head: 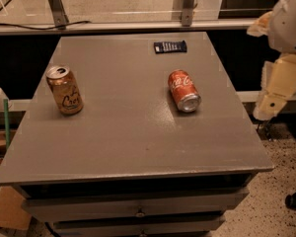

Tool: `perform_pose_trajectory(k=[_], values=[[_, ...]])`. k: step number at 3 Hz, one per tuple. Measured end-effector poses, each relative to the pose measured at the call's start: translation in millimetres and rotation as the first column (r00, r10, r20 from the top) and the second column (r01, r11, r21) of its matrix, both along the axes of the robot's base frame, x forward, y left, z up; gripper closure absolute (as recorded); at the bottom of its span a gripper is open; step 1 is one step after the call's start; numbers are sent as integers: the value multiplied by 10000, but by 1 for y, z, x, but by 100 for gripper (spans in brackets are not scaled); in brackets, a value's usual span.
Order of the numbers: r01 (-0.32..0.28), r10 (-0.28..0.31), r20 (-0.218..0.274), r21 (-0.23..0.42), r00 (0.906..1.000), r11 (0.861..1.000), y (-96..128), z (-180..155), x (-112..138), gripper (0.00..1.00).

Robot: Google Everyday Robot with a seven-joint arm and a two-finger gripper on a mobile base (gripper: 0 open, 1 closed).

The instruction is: Place coke can upright

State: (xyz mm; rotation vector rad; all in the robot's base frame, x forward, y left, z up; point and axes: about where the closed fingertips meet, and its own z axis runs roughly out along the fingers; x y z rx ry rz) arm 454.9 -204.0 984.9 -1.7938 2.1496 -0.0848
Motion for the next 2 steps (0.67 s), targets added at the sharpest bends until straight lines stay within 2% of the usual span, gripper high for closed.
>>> perform_pose_trajectory(k=[1,2], values=[[-1590,1591,-146,72,9872,9873,30,2,27,0],[-3086,3087,-245,78,9508,9512,53,-2,47,0]])
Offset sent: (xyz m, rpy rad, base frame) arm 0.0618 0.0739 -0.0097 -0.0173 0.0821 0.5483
